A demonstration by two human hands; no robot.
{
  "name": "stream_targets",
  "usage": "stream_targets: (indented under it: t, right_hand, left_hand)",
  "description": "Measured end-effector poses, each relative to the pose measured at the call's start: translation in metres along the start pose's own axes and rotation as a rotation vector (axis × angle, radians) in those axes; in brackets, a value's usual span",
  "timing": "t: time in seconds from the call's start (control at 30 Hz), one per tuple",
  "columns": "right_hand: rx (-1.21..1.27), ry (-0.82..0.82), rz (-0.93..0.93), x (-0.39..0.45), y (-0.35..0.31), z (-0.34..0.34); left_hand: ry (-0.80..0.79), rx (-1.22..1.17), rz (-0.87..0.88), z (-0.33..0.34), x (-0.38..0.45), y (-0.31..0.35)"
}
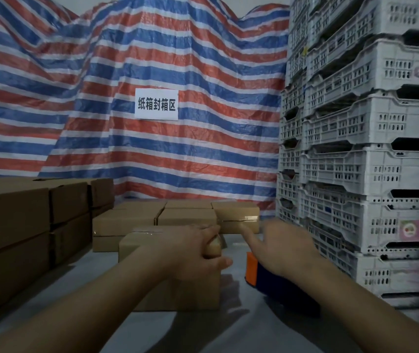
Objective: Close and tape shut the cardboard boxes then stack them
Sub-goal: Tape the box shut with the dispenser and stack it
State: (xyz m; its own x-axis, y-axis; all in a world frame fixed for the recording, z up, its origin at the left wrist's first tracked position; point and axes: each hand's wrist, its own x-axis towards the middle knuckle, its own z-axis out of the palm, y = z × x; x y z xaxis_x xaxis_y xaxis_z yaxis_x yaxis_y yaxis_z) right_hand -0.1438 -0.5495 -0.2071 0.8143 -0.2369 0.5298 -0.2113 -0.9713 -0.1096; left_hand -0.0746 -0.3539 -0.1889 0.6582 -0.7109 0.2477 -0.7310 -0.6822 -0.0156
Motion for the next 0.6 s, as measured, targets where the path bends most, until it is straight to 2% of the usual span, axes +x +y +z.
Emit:
stream_targets:
  t: [0.07,0.13,0.23,0.33,0.47,0.6]
  right_hand:
    - [0.582,-0.019,0.022,0.017,-0.025,-0.005]
    - [1.038,-0.138,0.130,0.033,-0.054,0.002]
    - [1.446,-0.292,0.306,0.041,-0.082,0.025]
    - [1.624,-0.277,0.387,0.037,-0.083,0.046]
    - [1.647,-0.297,0.441,0.028,-0.078,0.046]
    - [1.619,-0.371,0.457,0.013,-0.073,0.035]
  left_hand:
    - [0.000,-0.049,-0.014,0.000,0.001,0.000]
    - [-0.010,-0.065,-0.018,0.000,0.002,-0.002]
    - [-0.021,-0.109,-0.003,-0.001,0.003,-0.003]
    - [-0.025,-0.093,-0.007,0.001,0.005,-0.004]
    - [-0.021,-0.135,0.003,0.000,0.008,-0.004]
    - [0.140,-0.480,0.055,-0.010,-0.003,-0.015]
